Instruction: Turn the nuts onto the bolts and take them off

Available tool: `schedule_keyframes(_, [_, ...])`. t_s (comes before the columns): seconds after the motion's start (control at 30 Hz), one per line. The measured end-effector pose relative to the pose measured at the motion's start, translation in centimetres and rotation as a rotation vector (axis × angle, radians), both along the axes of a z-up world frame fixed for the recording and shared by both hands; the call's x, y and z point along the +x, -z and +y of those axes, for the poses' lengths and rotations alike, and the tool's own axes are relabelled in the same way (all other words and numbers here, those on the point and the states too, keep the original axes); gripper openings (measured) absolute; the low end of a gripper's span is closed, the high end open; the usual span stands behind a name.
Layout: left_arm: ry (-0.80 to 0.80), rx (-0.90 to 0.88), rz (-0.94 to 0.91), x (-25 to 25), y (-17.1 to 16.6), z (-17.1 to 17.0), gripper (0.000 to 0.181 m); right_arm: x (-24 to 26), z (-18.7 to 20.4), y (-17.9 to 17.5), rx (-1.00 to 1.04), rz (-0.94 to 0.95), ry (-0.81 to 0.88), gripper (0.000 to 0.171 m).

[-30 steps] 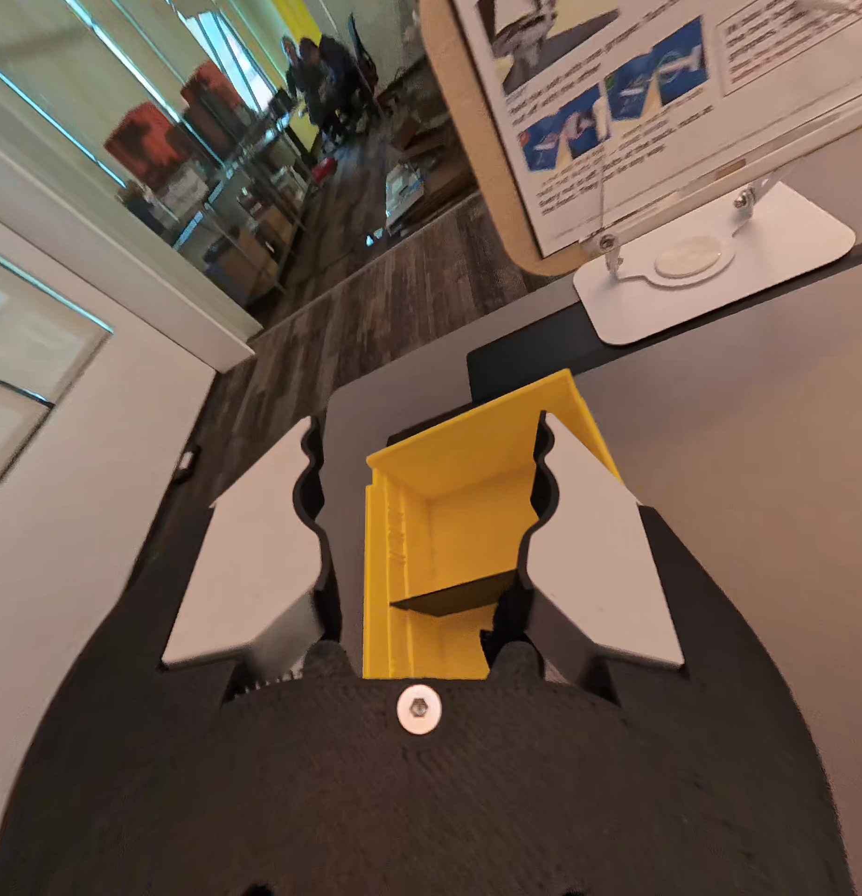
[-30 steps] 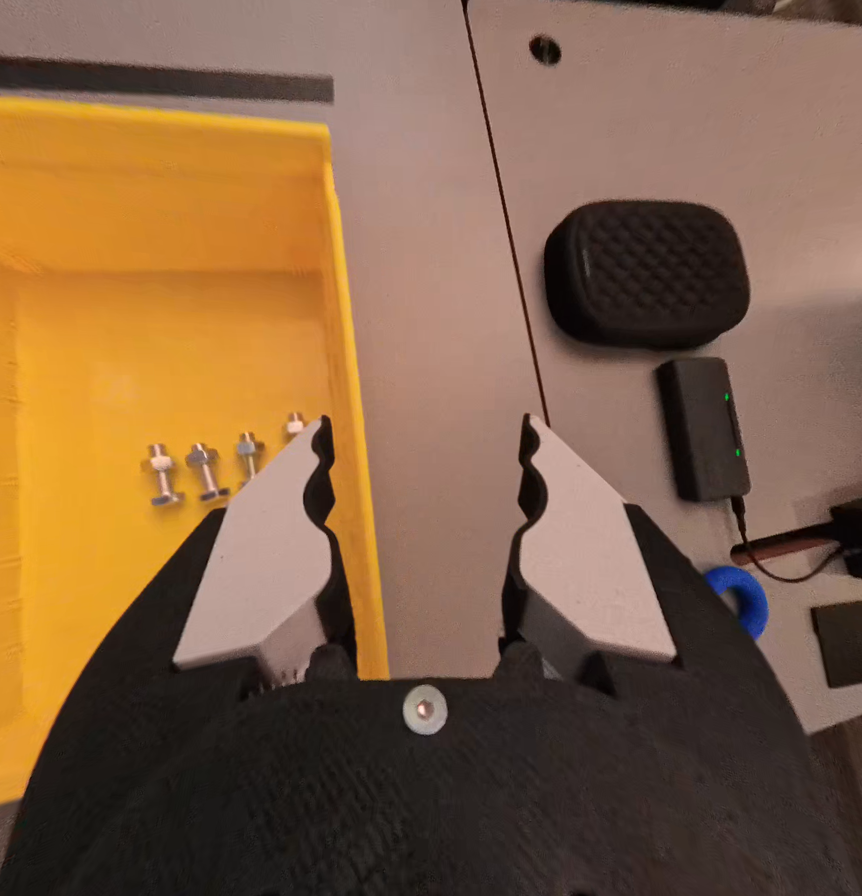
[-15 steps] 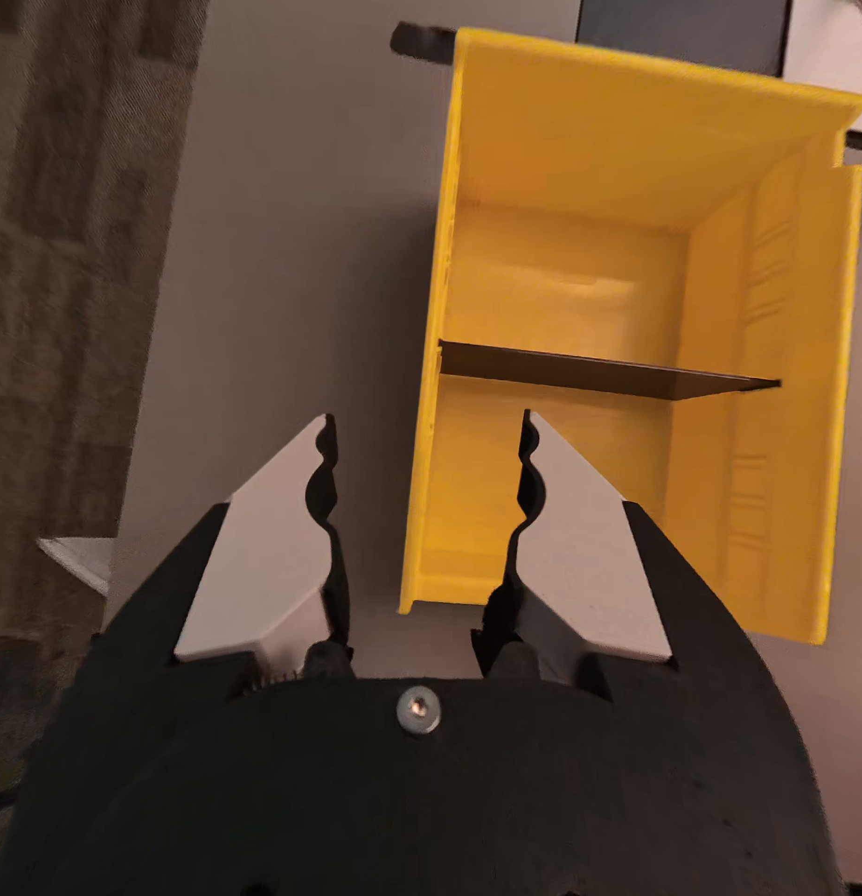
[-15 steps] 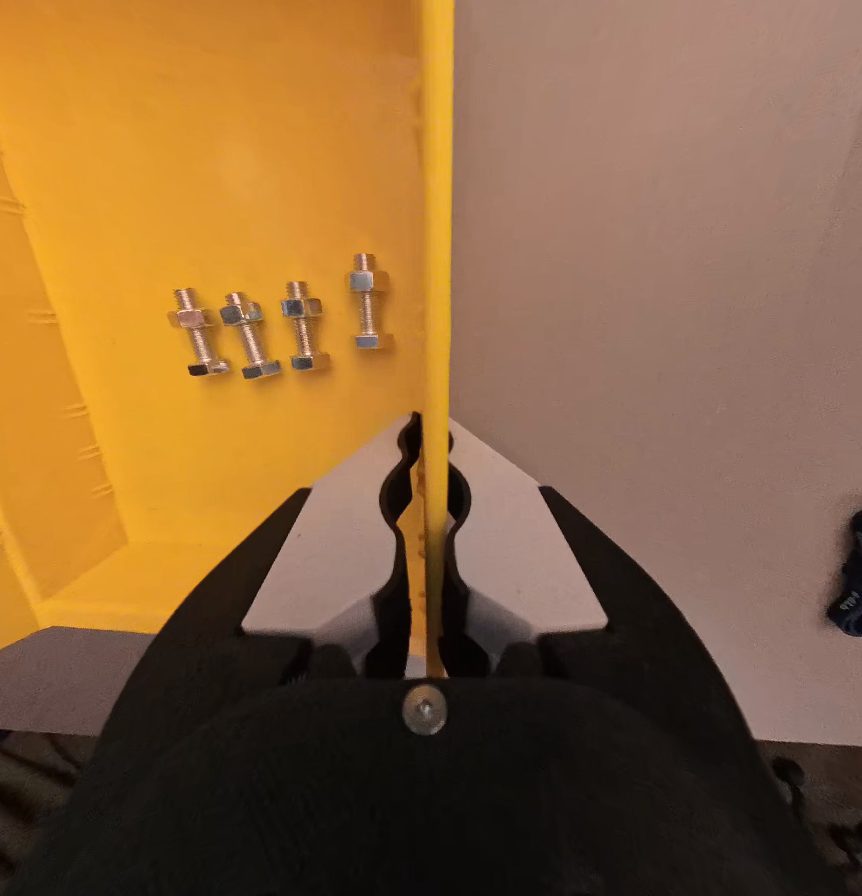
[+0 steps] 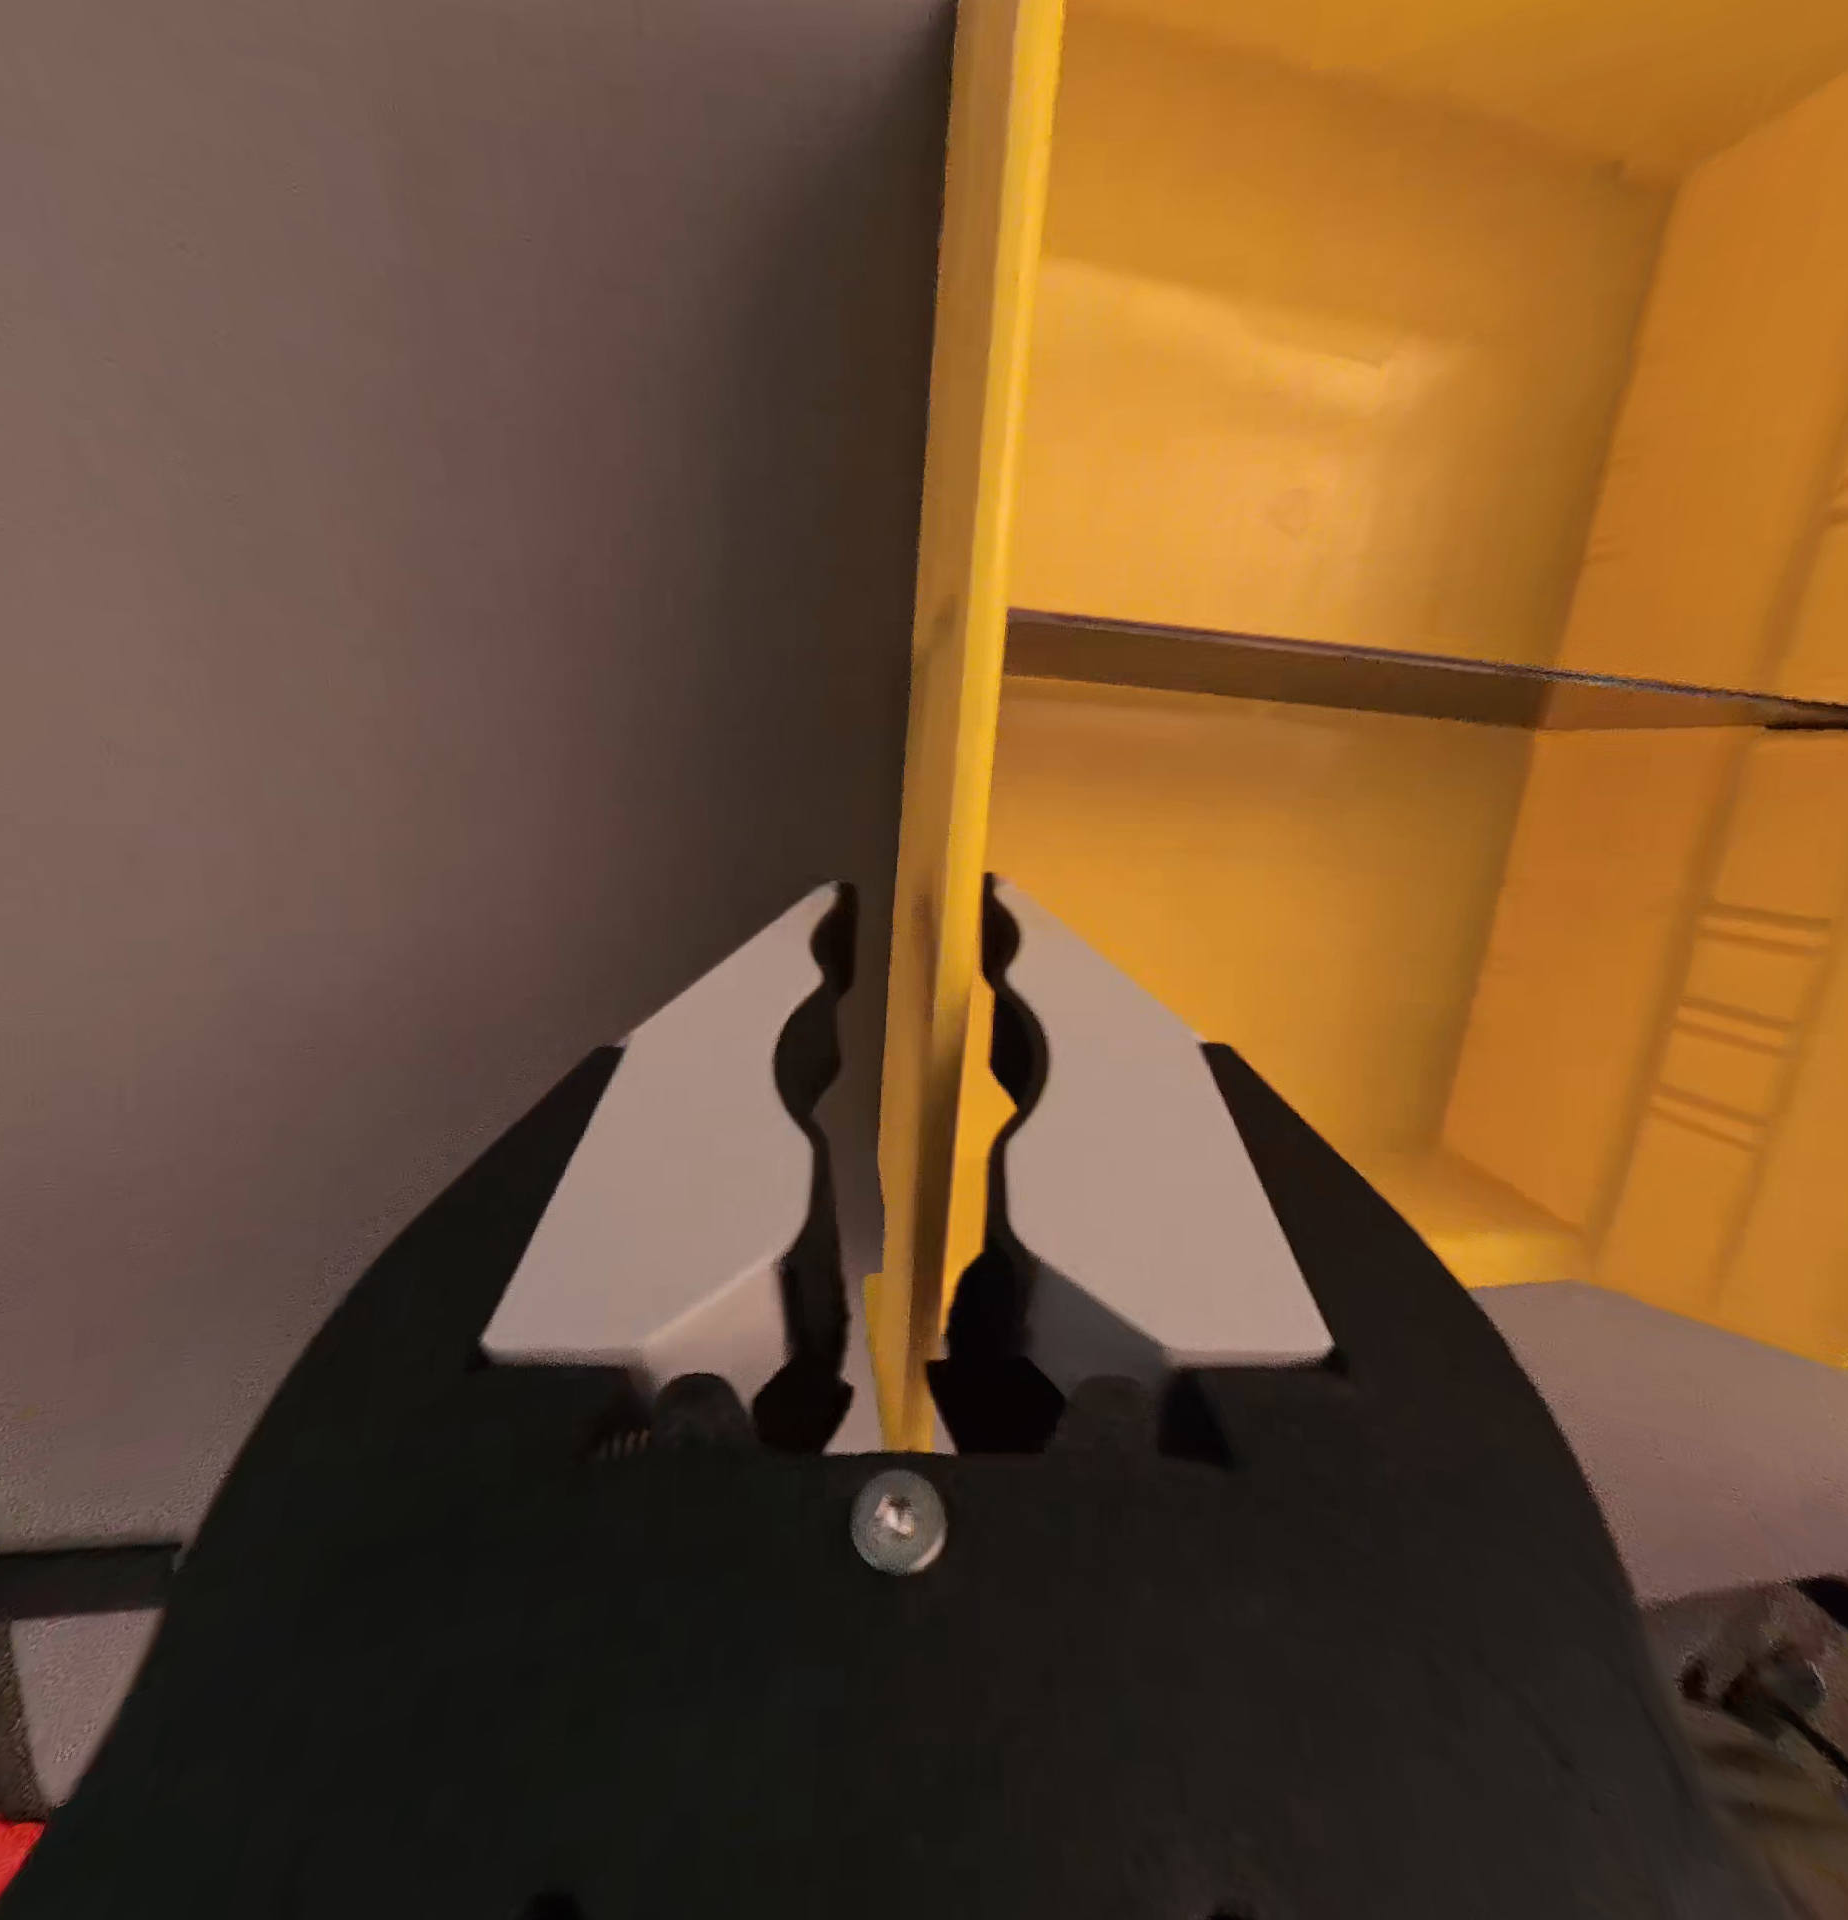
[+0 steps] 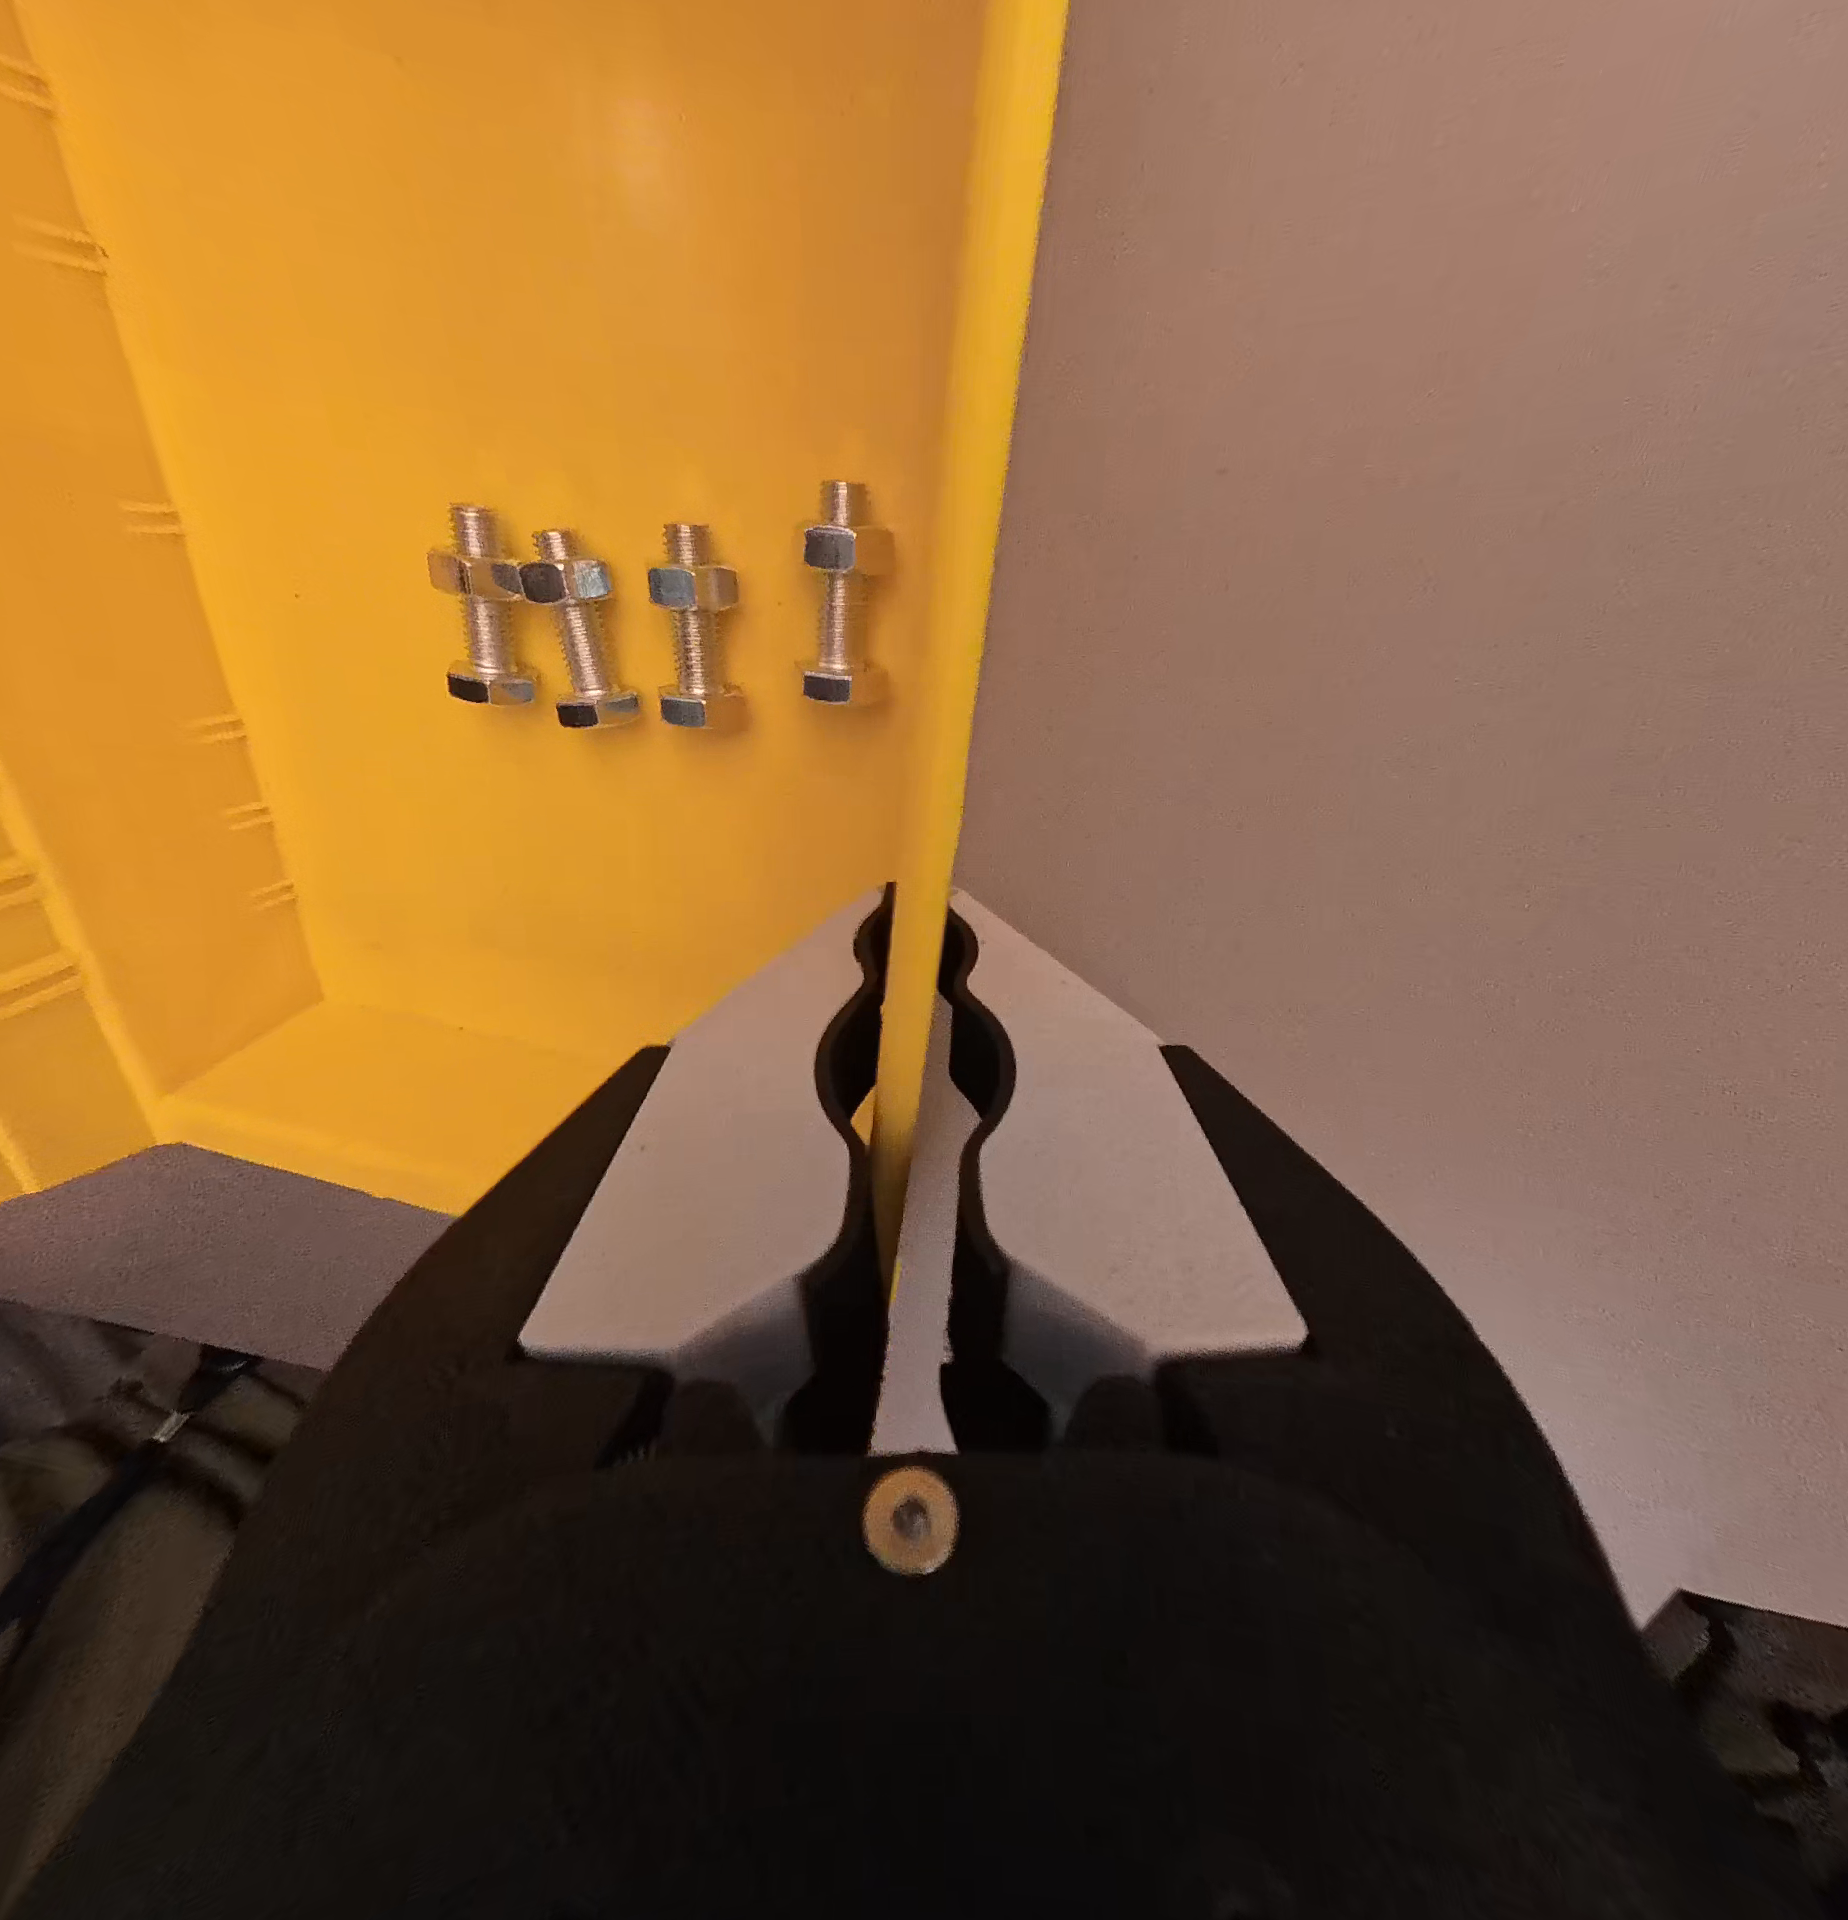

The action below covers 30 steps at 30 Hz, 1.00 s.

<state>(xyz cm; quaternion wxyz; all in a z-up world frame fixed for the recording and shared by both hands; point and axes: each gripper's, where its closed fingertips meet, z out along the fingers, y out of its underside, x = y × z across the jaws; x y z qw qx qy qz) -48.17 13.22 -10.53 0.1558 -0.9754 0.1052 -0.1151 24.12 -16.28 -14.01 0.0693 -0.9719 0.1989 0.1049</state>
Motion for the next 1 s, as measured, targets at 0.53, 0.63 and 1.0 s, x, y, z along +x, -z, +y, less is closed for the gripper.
schedule_keyframes(0.53, [0.444, -0.112, 0.297, 9.6, 1.8, -2.9, 0.009, -6.3, 3.7, -0.5, -0.132, -0.117, -0.201, 0.007])
schedule_keyframes(0.63, [0.520, -0.149, 0.285, 12.7, 2.0, -4.4, 0.011, -7.7, 4.3, -0.6, -0.131, -0.109, -0.234, 0.009])
schedule_keyframes(1.0, [0.587, -0.028, 0.317, 16.7, -1.0, -6.2, 0.026, -11.2, 6.7, -2.0, -0.067, -0.157, -0.335, 0.020])
